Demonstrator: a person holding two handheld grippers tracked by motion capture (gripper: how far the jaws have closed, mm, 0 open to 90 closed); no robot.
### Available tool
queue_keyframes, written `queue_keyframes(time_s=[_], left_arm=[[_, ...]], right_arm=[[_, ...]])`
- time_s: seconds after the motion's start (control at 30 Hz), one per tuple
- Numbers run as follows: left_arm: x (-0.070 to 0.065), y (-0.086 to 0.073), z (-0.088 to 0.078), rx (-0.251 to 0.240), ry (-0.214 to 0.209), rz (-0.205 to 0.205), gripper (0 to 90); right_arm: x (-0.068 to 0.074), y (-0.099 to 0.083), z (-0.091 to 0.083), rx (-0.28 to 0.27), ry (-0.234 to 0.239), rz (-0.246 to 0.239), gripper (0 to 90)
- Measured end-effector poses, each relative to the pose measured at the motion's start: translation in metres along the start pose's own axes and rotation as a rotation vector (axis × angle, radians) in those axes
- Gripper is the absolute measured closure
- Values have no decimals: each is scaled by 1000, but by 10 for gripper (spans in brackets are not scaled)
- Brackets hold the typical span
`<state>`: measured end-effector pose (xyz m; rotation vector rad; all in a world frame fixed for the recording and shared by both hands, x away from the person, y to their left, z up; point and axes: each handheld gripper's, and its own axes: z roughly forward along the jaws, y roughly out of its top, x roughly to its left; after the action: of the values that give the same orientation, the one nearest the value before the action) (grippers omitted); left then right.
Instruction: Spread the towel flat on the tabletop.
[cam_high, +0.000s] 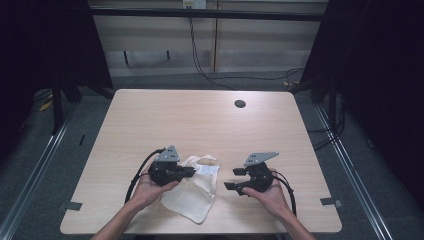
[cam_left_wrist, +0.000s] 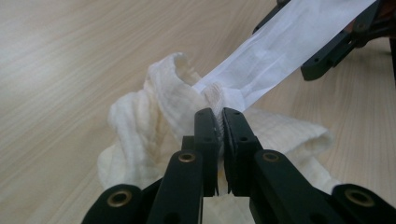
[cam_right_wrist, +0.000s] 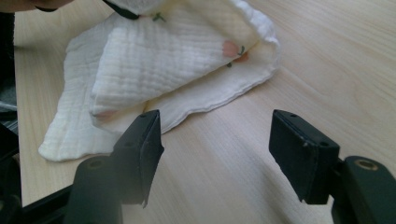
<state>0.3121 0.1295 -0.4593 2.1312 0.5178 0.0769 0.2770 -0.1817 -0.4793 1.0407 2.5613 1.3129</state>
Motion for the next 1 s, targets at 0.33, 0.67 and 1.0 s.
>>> queue_keyframes(time_s=[0.33, 0.67, 1.0], left_arm=[[1, 12, -28, -108, -16, -21, 856], [4, 7, -57, -164, -17, -47, 864], [24, -29, -82, -131, 69, -112, 863]], right_arm=[[1, 0, 3, 9, 3, -12, 354], [4, 3, 5, 8, 0, -20, 360], [15, 16, 23, -13, 35, -44, 432]])
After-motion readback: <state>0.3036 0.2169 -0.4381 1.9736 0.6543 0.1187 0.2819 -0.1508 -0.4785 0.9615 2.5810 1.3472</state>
